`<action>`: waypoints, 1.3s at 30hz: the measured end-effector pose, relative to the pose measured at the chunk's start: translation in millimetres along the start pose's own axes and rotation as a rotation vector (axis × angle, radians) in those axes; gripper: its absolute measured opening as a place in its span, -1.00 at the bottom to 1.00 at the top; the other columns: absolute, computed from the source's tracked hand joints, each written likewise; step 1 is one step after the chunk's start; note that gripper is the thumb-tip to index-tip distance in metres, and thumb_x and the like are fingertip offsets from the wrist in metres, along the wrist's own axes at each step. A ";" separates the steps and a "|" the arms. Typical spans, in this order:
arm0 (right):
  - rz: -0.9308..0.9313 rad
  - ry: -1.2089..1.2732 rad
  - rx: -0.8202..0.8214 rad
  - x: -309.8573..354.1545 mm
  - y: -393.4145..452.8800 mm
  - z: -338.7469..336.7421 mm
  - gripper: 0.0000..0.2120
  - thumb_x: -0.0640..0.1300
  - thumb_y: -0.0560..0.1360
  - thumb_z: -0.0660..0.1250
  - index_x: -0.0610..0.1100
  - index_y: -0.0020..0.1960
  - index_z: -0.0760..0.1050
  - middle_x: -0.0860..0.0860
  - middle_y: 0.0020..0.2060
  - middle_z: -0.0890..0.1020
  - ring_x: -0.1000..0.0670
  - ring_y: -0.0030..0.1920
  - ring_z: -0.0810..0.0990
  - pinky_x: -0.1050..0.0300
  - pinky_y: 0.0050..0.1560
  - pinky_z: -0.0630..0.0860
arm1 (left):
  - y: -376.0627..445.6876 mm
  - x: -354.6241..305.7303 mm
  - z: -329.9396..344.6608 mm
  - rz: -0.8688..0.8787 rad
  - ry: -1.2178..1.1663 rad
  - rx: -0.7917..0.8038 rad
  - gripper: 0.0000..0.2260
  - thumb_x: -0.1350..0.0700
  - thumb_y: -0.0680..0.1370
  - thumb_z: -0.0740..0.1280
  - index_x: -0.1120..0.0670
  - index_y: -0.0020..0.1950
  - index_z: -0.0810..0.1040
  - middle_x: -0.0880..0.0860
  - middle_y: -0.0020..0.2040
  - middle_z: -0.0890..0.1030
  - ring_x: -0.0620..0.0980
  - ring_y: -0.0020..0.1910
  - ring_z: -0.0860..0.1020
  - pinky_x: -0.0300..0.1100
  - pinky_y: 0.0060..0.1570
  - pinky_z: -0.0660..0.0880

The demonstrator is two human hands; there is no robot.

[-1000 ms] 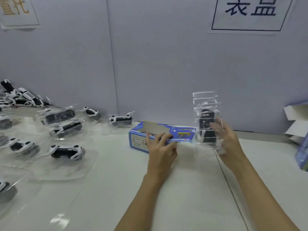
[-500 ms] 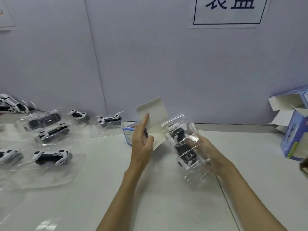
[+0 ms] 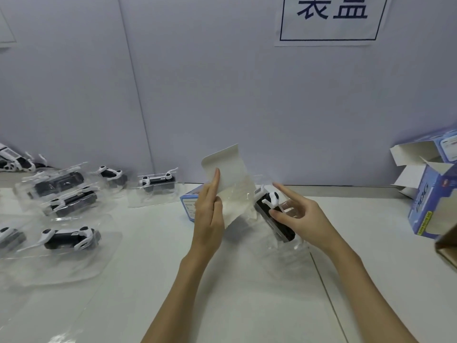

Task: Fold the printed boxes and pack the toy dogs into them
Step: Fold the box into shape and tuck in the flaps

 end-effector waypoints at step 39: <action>0.128 -0.618 -0.049 -9.8 -4.7 3.1 -0.23 0.50 0.25 0.20 0.44 0.47 0.31 0.18 -0.21 0.64 0.16 -0.15 0.60 0.14 -0.08 0.55 | -10.8 -8.4 25.6 0.121 0.192 0.083 -0.52 0.11 0.66 0.15 -0.08 0.61 0.35 -0.15 0.18 0.53 0.03 0.18 0.44 -0.13 0.32 0.33</action>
Point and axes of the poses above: each hand's wrist, its own y-axis towards the middle knuckle, its own z-axis out of the palm, x = y × z, the point moved 10 cm from there along y, towards the middle knuckle
